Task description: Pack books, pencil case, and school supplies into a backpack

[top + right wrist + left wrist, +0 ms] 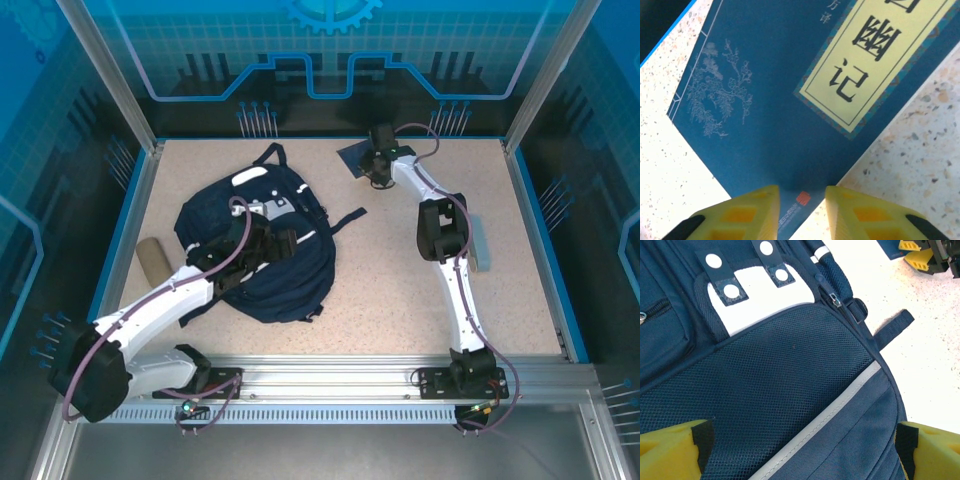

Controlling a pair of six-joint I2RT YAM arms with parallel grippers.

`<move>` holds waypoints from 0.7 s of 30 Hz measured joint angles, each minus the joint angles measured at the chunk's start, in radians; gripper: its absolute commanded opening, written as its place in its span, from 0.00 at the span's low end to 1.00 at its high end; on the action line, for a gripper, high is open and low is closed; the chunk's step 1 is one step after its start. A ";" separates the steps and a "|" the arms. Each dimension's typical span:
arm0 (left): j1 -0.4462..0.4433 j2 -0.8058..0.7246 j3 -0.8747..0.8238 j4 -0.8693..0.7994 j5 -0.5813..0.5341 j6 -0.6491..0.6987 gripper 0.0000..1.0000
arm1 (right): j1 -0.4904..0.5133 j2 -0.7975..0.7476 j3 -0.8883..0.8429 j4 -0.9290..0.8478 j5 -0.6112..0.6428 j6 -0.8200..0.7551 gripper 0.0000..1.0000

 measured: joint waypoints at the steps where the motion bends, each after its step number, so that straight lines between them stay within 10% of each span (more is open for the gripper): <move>1: 0.000 0.005 0.000 0.000 0.001 0.000 0.95 | -0.002 0.001 0.002 -0.002 -0.006 0.008 0.30; 21: 0.005 0.016 0.000 -0.001 0.003 0.000 0.95 | -0.014 0.006 0.007 -0.047 -0.021 0.089 0.18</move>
